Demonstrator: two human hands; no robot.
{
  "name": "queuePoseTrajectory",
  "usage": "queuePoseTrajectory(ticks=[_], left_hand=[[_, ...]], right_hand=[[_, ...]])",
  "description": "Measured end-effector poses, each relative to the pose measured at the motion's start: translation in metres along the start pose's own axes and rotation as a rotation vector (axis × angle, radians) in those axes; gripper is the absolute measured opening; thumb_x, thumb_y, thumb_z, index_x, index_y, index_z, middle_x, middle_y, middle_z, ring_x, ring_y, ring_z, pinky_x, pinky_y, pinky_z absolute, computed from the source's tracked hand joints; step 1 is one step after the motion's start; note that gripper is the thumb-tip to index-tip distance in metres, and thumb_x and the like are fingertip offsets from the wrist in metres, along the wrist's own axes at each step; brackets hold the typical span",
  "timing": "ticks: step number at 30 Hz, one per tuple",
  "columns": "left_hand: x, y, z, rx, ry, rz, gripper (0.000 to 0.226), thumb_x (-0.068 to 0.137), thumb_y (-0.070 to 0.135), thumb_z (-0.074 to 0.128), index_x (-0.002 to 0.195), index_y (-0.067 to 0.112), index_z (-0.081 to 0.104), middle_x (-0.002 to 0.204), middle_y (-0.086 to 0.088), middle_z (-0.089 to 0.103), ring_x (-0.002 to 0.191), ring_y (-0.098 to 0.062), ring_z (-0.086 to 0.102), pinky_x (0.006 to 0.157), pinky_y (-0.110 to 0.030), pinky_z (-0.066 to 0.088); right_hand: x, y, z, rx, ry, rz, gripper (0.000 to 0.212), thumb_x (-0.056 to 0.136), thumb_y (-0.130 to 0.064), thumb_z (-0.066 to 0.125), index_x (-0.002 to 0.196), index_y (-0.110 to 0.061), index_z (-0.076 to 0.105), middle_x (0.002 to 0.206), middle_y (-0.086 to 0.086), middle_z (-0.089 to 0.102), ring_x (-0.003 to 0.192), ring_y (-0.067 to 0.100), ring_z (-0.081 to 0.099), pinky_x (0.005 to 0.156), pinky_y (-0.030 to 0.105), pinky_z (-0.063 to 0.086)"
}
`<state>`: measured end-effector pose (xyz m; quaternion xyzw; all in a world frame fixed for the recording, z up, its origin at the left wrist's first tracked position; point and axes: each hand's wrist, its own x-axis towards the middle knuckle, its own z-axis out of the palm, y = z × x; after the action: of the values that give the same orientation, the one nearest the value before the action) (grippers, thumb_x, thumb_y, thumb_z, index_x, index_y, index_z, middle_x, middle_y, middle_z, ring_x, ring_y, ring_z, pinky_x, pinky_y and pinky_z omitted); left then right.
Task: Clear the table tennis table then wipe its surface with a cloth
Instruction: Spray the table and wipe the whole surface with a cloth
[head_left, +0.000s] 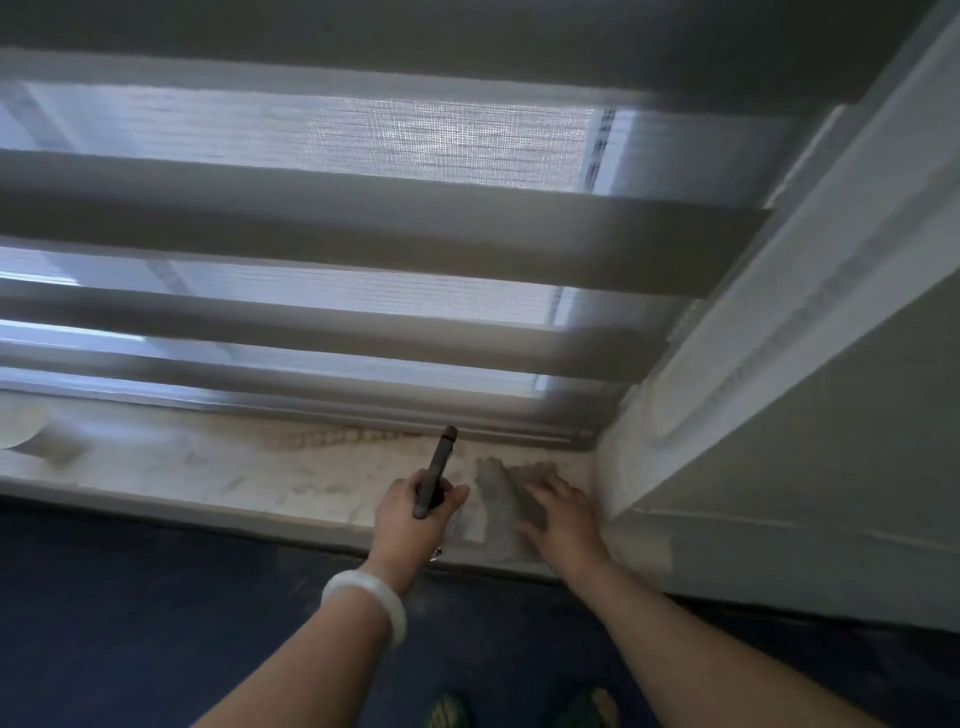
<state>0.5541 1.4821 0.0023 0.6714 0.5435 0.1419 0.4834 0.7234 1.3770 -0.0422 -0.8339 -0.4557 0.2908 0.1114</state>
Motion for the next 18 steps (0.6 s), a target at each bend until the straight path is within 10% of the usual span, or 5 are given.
queuePoseTrajectory(ticks=[10,18], left_hand=[[0.010,-0.003,0.018,-0.086,-0.063,0.028,0.022,0.078,0.038,0.077,0.077,0.020,0.064,0.067,-0.009,0.066,0.063,-0.025,0.064,0.064,-0.046,0.054],[0.025,0.011,0.042,-0.097,-0.028,0.153,0.017,0.083,0.032,0.074,0.077,0.018,0.066,0.070,-0.002,0.066,0.064,-0.008,0.062,0.060,-0.025,0.051]], right_hand=[[0.009,0.014,0.017,-0.159,-0.059,-0.042,0.070,0.100,-0.040,0.044,0.156,-0.024,0.004,0.163,0.002,-0.008,0.149,0.019,-0.007,0.121,0.035,-0.002],[0.011,0.022,0.013,-0.227,-0.022,0.029,0.072,0.101,-0.039,0.041,0.155,-0.020,-0.003,0.163,0.007,-0.008,0.150,0.022,-0.004,0.121,0.035,-0.006]])
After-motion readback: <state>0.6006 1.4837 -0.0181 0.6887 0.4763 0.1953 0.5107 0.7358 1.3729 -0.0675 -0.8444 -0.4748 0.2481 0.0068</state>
